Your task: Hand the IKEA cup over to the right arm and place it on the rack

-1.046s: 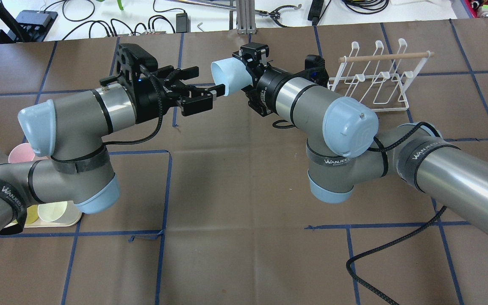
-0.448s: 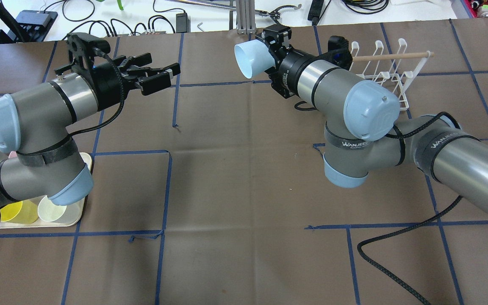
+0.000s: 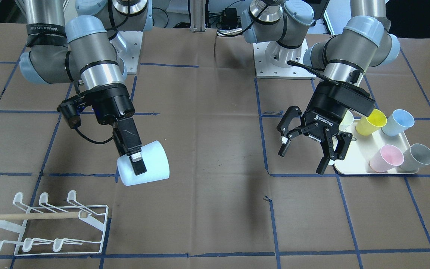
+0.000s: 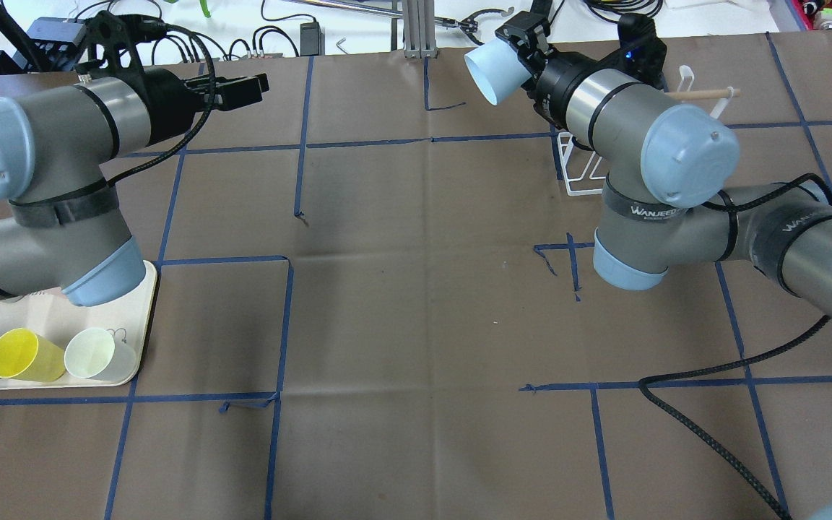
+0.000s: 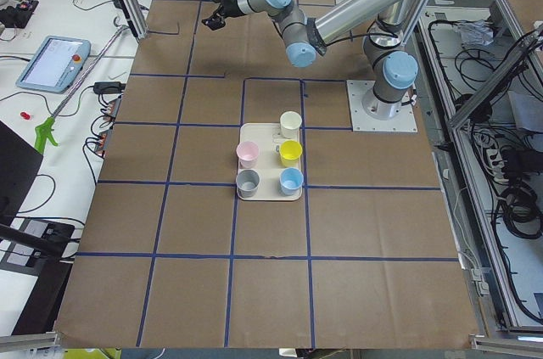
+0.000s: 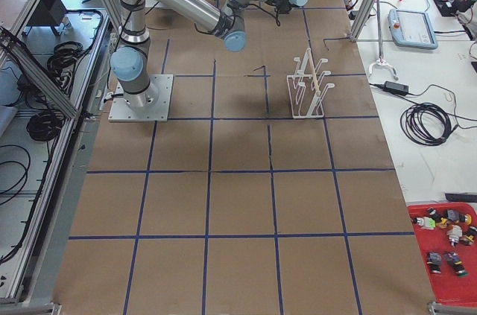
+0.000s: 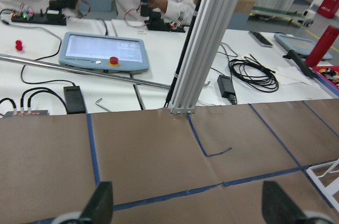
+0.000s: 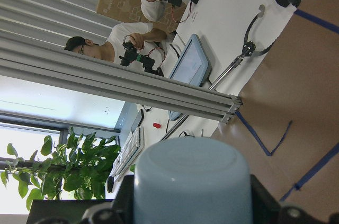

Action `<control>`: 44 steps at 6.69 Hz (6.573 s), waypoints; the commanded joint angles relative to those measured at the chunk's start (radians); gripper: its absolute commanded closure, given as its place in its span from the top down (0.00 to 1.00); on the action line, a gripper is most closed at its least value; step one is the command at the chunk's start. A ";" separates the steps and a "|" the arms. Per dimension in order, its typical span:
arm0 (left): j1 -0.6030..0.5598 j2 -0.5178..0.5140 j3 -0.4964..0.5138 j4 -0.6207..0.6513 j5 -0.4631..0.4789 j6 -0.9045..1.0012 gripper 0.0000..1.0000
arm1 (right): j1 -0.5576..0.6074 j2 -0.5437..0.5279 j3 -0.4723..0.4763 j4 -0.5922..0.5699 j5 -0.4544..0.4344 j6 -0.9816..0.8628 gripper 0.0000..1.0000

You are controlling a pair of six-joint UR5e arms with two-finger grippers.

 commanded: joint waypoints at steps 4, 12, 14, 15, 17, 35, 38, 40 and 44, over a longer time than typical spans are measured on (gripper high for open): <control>-0.158 -0.004 0.507 -1.227 0.457 -0.085 1.00 | -0.157 0.137 -0.105 -0.094 -0.001 -0.768 0.11; 0.154 0.277 0.236 -1.424 0.484 0.254 0.99 | -0.219 0.327 -0.173 -0.199 -0.047 -1.068 0.11; 0.264 0.331 0.102 -1.336 0.541 0.376 0.99 | -0.213 0.338 -0.169 -0.201 -0.050 -1.068 0.11; 0.310 0.337 0.053 -1.290 0.540 0.418 0.99 | -0.207 0.340 -0.167 -0.201 -0.071 -1.065 0.11; 0.327 0.329 -0.021 -1.195 0.538 0.437 0.99 | -0.181 0.342 -0.158 -0.199 -0.087 -1.056 0.16; 0.384 0.187 -0.095 -0.900 0.569 0.537 0.00 | 0.114 -0.163 0.213 -0.211 -0.065 -0.102 1.00; 0.283 0.051 0.452 -1.328 0.497 0.521 0.00 | 0.114 -0.166 0.229 -0.239 -0.061 0.293 1.00; 0.167 -0.055 0.659 -1.348 0.371 0.509 0.00 | 0.114 -0.166 0.250 -0.245 -0.026 0.413 1.00; 0.114 -0.042 0.498 -1.069 -0.281 0.513 0.00 | 0.114 -0.162 0.252 -0.270 0.064 0.463 1.00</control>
